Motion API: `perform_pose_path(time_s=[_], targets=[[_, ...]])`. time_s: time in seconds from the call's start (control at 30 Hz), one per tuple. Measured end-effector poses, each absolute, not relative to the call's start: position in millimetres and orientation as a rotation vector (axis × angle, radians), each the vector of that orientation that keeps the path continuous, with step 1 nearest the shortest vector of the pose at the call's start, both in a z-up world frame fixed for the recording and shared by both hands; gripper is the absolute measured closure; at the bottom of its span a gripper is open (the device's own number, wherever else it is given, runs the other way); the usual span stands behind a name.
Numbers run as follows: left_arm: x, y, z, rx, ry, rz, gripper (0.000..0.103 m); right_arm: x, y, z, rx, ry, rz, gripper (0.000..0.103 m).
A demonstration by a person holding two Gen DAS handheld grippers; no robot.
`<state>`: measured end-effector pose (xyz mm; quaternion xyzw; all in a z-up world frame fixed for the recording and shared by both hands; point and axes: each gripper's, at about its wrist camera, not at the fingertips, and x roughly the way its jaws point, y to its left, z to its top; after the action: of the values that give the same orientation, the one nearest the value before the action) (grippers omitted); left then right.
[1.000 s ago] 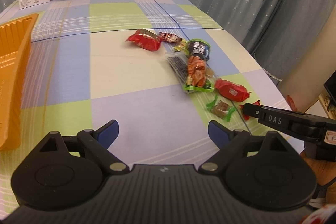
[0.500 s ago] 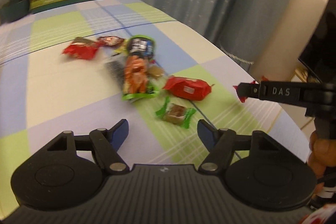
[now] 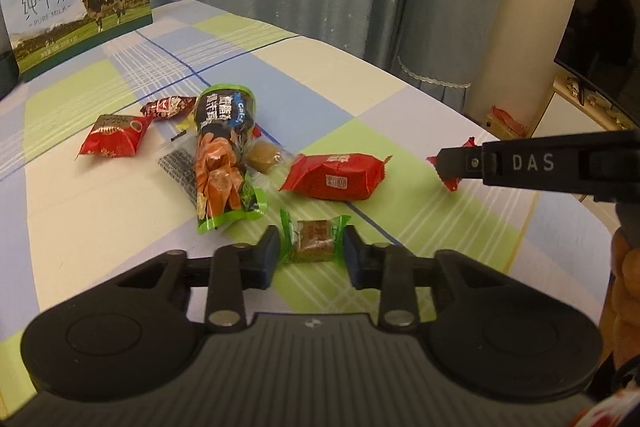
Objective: Organize snacks
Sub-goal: 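Grasp the small green-wrapped candy with the left tool while the right tool grasps a red candy, then carry both candies over the orange tray and open both tools to drop them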
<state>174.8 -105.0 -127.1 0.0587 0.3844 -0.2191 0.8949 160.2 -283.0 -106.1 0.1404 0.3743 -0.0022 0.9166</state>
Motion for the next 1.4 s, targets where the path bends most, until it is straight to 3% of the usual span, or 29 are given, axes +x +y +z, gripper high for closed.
perform_pose_path(time_s=[0.33, 0.97, 1.4], targets=[[145.4, -59.7, -106.2, 0.077, 0.812, -0.312, 0.081, 153.2, -248.6, -96.3, 0.236, 0.75, 0.109, 0.08], [67.0, 136.7, 3.9, -0.034, 0.748, 0.082, 0.081, 127.2, -55.5, -6.4, 0.119, 0.659, 0.614, 0.08], [49.9, 214.4, -2.6, -0.136, 0.771, 0.164, 0.081, 122.1, 37.9, -28.8, 0.015, 0.772, 0.762, 0.08]])
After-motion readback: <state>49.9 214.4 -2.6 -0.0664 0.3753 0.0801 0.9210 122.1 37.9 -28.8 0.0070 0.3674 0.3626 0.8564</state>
